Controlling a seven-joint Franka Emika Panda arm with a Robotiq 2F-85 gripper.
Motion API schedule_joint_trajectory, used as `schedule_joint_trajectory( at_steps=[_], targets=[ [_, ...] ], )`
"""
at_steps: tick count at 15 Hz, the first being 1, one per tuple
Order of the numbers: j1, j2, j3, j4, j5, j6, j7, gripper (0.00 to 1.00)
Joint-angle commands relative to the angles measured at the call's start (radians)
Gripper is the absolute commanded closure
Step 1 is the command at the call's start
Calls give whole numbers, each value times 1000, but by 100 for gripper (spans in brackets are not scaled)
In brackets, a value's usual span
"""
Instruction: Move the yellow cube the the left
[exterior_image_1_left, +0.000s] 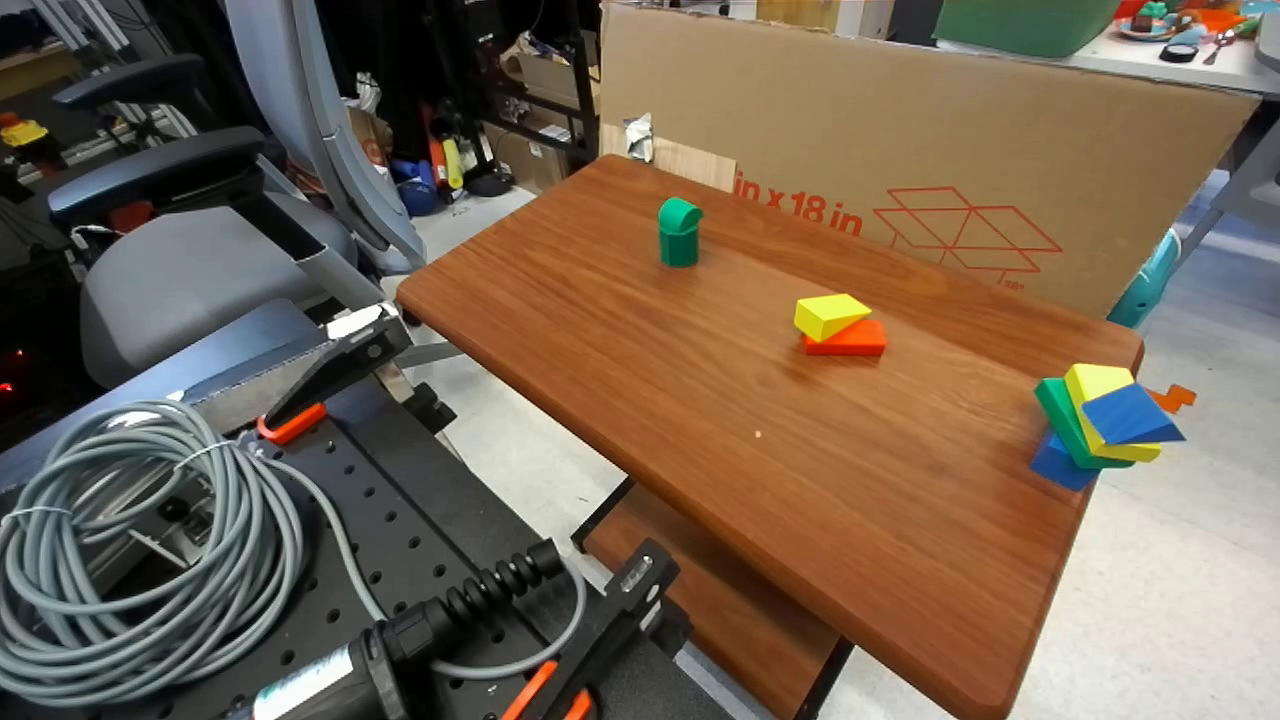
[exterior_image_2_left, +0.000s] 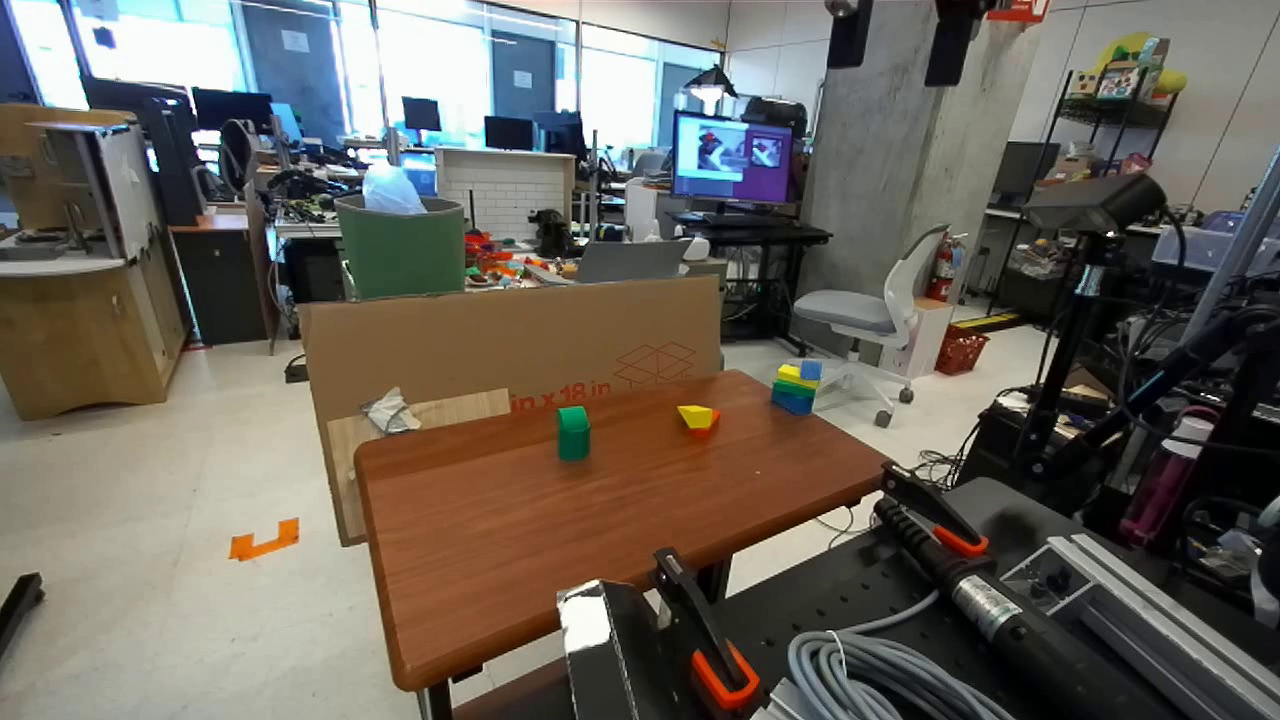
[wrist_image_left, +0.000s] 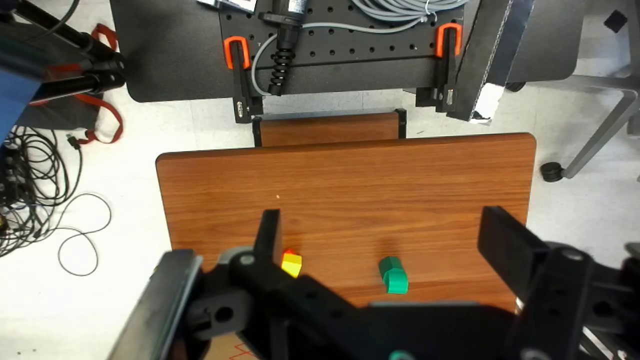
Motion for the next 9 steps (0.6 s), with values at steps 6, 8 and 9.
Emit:
schedule_joint_trajectory(
  at_steps=[6, 8, 9],
  targets=[
    [11, 101, 42, 52, 18, 71, 28, 0],
    [17, 142, 48, 67, 17, 105, 19, 0],
    [22, 160, 47, 70, 15, 140, 9, 0]
  ],
)
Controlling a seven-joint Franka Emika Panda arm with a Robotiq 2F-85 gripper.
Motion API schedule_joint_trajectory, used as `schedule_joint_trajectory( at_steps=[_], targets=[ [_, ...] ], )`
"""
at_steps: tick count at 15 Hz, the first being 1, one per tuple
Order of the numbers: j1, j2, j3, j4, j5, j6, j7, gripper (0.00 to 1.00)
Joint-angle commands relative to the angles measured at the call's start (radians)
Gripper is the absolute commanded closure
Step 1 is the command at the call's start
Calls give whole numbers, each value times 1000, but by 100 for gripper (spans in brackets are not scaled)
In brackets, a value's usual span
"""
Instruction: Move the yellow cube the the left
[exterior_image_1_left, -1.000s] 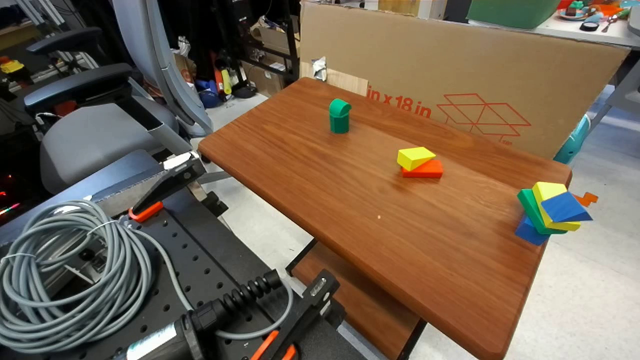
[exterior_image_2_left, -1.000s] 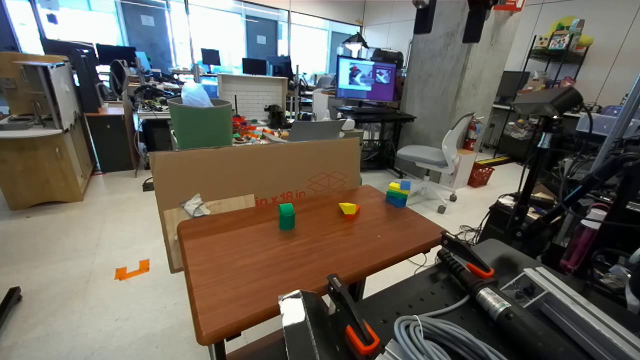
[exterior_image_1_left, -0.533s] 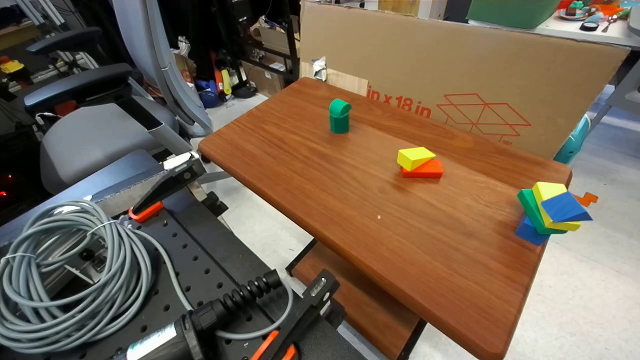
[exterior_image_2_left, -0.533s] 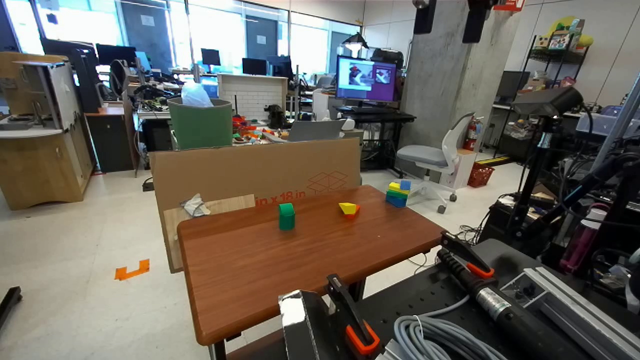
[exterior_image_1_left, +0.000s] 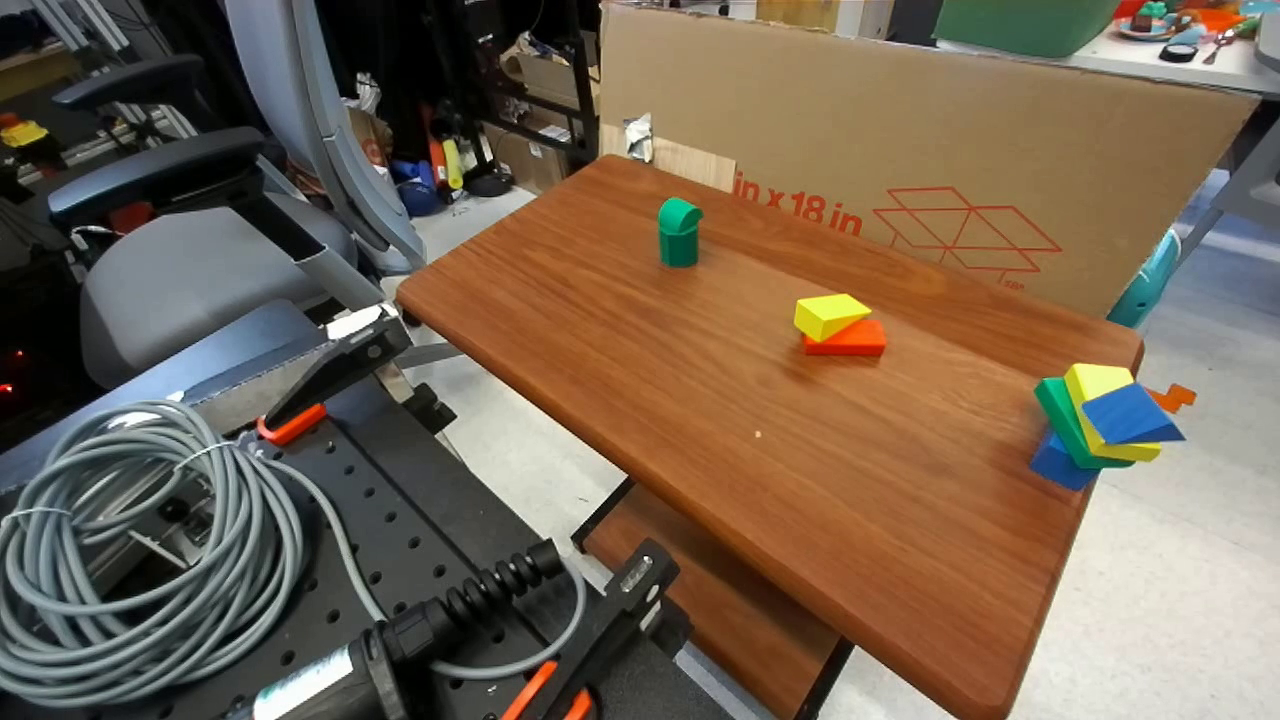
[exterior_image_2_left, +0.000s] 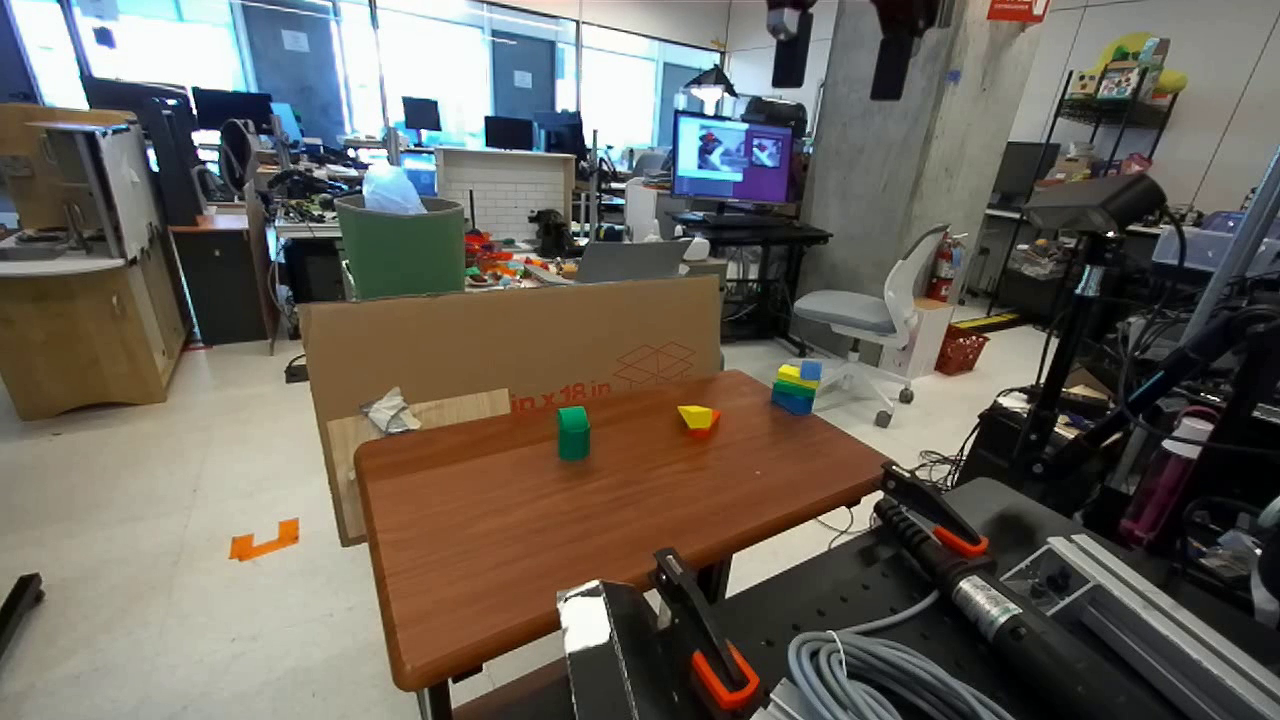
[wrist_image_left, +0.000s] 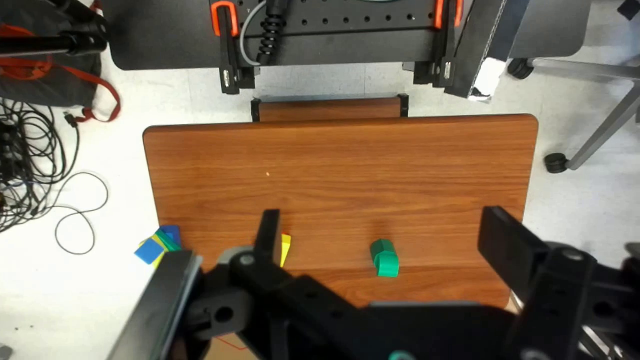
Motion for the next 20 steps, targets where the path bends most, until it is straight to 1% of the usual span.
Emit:
schedule_joint_trajectory(
  at_steps=[1, 5, 6, 12, 15, 20],
  targets=[
    [15, 103, 1, 56, 12, 84, -30, 0],
    [10, 212, -6, 102, 0, 170, -69, 0],
    [12, 241, -17, 111, 21, 206, -86, 0],
    [-12, 431, -51, 234, 36, 248, -111, 0],
    [-25, 518, -67, 300, 44, 256, -95, 0],
    [-52, 698, -82, 423, 63, 274, -19, 0]
  ],
)
